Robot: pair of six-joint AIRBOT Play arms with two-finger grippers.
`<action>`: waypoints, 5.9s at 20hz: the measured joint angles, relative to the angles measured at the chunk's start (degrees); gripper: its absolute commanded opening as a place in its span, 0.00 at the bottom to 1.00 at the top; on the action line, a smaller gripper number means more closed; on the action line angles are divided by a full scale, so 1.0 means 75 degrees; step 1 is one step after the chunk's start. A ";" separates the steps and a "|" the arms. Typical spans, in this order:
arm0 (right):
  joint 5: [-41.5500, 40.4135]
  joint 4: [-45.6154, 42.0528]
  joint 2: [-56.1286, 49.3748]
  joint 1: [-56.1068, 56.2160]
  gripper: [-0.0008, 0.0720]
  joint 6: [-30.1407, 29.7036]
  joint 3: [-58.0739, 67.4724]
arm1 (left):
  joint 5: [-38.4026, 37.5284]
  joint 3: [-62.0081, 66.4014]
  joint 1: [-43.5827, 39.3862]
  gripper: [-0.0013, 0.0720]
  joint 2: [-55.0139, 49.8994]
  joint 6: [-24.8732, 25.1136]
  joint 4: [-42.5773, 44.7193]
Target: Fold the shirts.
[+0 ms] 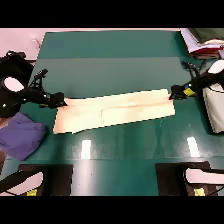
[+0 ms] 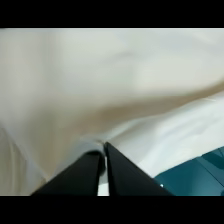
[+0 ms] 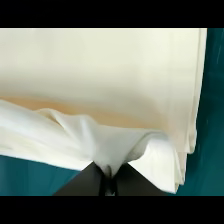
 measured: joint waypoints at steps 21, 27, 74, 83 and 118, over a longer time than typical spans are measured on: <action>0.0259 0.2798 -0.2020 -0.1990 0.23 -0.1932 -0.0836 | 0.1437 0.0458 -0.2241 0.05 -0.0871 -0.0653 -0.0801; 0.0332 0.2987 -0.1562 -0.1399 0.04 -0.2180 0.0052 | 0.1973 0.1422 -0.3290 0.05 -0.2174 -0.0804 -0.1174; -0.2055 0.2792 -0.0965 0.4325 0.79 -0.0737 0.0880 | -0.0154 0.4788 -0.0189 0.05 0.0189 -0.0766 0.1017; -0.2378 0.3984 -0.1472 0.3660 0.79 -0.0912 -0.1134 | -0.0067 0.4730 -0.0769 0.05 -0.0230 -0.0484 0.0807; -0.2632 0.2463 -0.0099 -0.5199 0.04 -0.0699 0.2760 | 0.1539 0.4724 -0.2958 0.05 -0.0356 -0.0431 0.0085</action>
